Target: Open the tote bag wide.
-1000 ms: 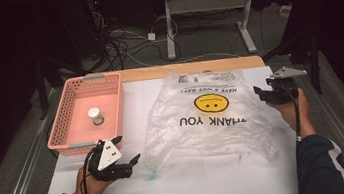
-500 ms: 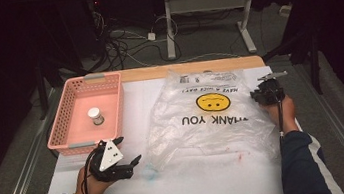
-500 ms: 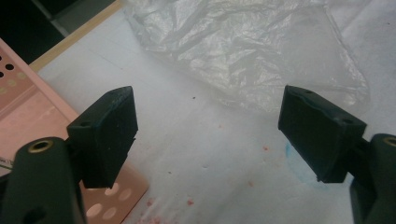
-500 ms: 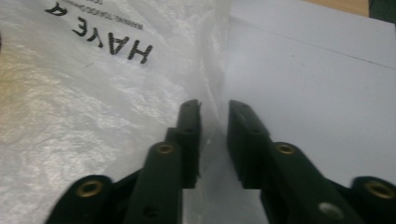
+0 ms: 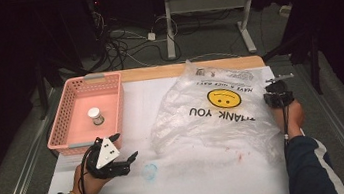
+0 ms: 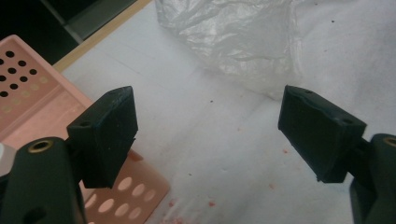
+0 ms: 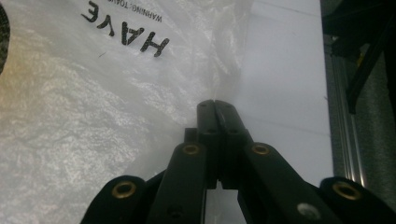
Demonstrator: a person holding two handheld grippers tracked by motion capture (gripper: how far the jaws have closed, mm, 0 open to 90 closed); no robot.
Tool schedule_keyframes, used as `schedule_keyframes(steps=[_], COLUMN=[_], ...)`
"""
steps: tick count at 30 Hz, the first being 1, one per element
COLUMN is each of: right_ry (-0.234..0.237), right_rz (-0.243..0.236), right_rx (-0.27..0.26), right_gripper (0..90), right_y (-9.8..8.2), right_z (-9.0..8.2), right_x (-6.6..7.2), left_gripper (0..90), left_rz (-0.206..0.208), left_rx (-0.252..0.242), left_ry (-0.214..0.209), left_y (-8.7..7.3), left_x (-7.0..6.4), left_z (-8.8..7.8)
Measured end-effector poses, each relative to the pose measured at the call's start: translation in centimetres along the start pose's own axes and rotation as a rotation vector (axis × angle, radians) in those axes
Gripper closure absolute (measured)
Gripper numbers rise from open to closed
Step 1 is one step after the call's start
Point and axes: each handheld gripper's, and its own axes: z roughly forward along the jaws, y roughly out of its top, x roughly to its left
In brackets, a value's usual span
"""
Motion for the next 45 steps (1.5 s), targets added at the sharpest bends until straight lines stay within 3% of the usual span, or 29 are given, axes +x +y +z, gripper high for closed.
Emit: schedule_keyframes(steps=[2, 4, 7, 17, 19, 21, 23, 25, 26, 30, 34, 37, 40, 45], right_ry=[0.043, 0.039, 0.07, 0.208, 0.221, 0.213, 0.237, 0.276, 0.325, 0.448, 0.546, 0.604, 0.632, 0.637], right_rz=[0.027, -0.025, -0.073, -0.156, -0.195, -0.229, -0.233, -0.231, -0.231, -0.328, -0.445, -0.525, -0.628, -0.74], right_rx=[0.002, 0.009, 0.017, 0.017, 0.018, -0.02, -0.074, -0.16, -0.194, -0.288, -0.309, -0.295, -0.257, -0.178], right_gripper=[90.0, 90.0, 90.0, 86.8, 80.5, 73.6, 65.8, 60.7, 59.6, 52.2, 45.5, 44.1, 44.5, 44.6], right_y=[-0.6, -1.1, -2.2, -5.6, -6.1, -6.2, -5.8, -5.3, -5.1, -4.2, -3.7, -3.6, -3.5, -3.3], right_z=[-0.8, -1.7, -3.2, -7.7, -8.2, -8.9, -9.9, -11.2, -11.8, -13.8, -14.5, -14.4, -13.8, -12.4], right_x=[-0.2, 0.1, 0.7, 3.3, 4.0, 4.5, 4.6, 5.1, 5.5, 8.8, 13.1, 16.2, 18.6, 21.5], left_gripper=[19.2, 19.2, 19.2, 19.2, 19.2, 19.2, 19.2, 19.2, 19.2, 19.2, 19.2, 19.2, 19.2, 19.2], left_rz=[0.001, 0.006, 0.001, -0.005, -0.001, 0.0, -0.003, -0.003, -0.003, 0.003, 0.005, 0.007, 0.007, 0.005], left_rx=[-0.003, -0.003, -0.007, -0.011, -0.011, -0.012, -0.012, -0.008, -0.008, 0.004, 0.006, 0.011, 0.014, 0.012], left_ry=[0.005, 0.01, 0.012, 0.02, 0.018, 0.015, 0.013, 0.009, 0.009, 0.002, -0.003, -0.005, -0.008, -0.008], left_y=[0.0, -0.1, -0.2, -0.4, -0.3, -0.3, -0.3, -0.3, -0.3, -0.3, -0.3, -0.3, -0.4, -0.4], left_x=[0.1, 0.2, 0.3, 0.5, 0.4, 0.4, 0.3, 0.3, 0.3, 0.1, -0.1, -0.1, -0.1, -0.1], left_z=[-0.1, -0.3, -0.5, -1.2, -1.2, -1.1, -1.0, -0.9, -0.9, -0.6, -0.5, -0.4, -0.3, -0.4])
